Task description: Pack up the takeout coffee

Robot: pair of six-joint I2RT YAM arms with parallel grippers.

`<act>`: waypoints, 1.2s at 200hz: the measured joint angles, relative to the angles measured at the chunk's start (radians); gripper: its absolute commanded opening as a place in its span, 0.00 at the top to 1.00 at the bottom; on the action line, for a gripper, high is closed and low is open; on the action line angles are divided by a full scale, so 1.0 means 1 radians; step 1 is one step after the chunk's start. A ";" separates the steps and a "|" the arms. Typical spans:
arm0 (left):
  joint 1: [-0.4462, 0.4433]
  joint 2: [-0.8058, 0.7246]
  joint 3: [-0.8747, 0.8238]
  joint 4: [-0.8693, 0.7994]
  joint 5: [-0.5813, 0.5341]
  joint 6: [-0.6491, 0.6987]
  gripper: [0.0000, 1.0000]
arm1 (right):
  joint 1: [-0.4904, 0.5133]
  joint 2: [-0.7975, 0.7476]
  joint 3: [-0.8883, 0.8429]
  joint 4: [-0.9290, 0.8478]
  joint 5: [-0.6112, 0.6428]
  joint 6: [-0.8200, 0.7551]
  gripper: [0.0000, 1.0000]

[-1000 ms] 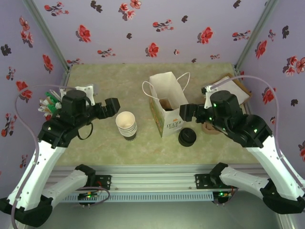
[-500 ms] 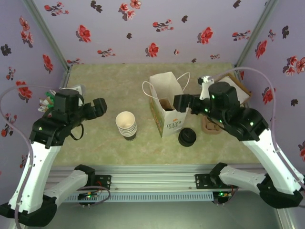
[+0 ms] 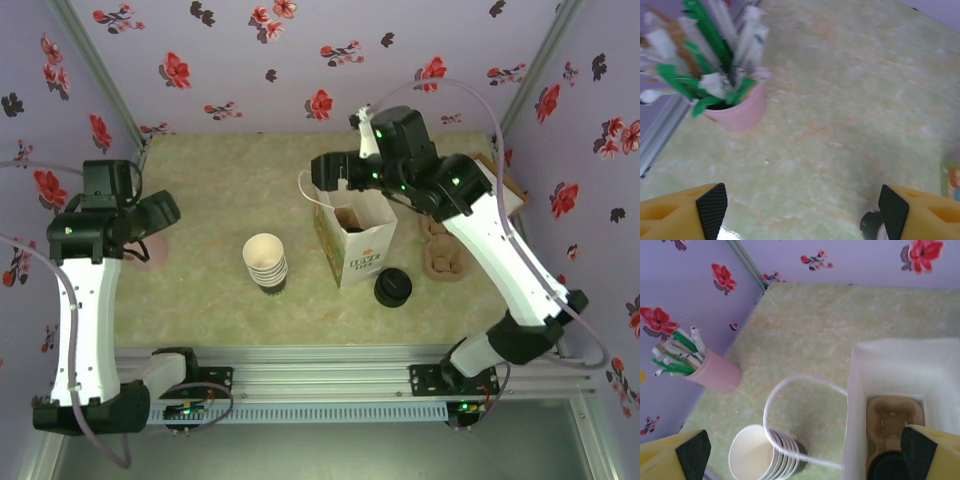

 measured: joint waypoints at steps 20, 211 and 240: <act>0.077 0.023 0.027 -0.022 -0.001 0.019 0.22 | -0.034 0.054 0.069 -0.024 0.008 -0.014 0.01; 0.348 0.299 0.055 0.023 0.084 0.075 0.58 | -0.341 -0.047 -0.189 0.058 -0.106 -0.091 0.01; 0.337 0.382 0.133 -0.013 0.057 0.097 0.66 | -0.355 -0.106 -0.207 0.102 -0.113 -0.092 0.02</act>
